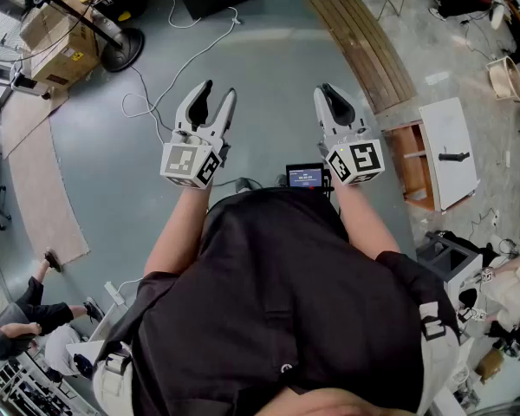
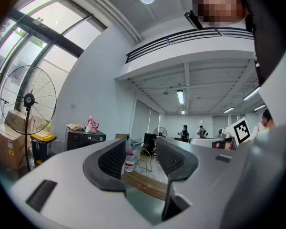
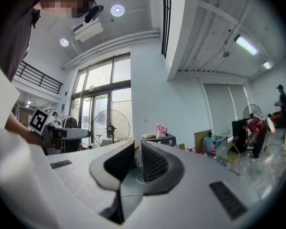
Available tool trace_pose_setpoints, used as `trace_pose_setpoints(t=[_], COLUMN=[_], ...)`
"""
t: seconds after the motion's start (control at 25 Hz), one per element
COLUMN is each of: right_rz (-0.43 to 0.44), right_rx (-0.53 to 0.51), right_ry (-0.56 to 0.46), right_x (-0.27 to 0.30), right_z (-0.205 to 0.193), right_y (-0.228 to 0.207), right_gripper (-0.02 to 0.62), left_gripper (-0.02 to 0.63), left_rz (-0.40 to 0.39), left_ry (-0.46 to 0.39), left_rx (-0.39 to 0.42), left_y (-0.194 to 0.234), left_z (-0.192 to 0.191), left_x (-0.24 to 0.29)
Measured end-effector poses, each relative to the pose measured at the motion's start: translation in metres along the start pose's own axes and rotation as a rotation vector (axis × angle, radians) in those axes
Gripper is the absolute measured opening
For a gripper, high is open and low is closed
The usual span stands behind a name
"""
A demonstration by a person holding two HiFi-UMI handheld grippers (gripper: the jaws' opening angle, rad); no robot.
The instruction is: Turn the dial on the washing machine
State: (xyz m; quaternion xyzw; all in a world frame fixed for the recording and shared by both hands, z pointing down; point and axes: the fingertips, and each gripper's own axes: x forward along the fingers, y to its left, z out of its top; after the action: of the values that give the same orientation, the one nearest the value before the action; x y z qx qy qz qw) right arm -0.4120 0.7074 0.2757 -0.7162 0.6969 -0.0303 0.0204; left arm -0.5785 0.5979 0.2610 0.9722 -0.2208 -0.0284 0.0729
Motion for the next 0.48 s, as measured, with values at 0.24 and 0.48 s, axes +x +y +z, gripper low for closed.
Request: trace_pose_setpoints(t=[0.24,0.48], right_rz=[-0.005,-0.033], right_rx=[0.029,0.046], right_ry=[-0.022,-0.093], right_x=[-0.002,-0.021], right_z=[0.0,0.01], right_y=[-0.009,-0.03], right_gripper=[0.049,0.049], left_gripper=[0.173,0.172], left_rz=[0.002,0.0], left_ry=[0.001,0.015], left_rx=[0.001,0.001], left_y=[-0.003,-0.02], left_z=[-0.003,-0.01], left_x=[0.005,0.01])
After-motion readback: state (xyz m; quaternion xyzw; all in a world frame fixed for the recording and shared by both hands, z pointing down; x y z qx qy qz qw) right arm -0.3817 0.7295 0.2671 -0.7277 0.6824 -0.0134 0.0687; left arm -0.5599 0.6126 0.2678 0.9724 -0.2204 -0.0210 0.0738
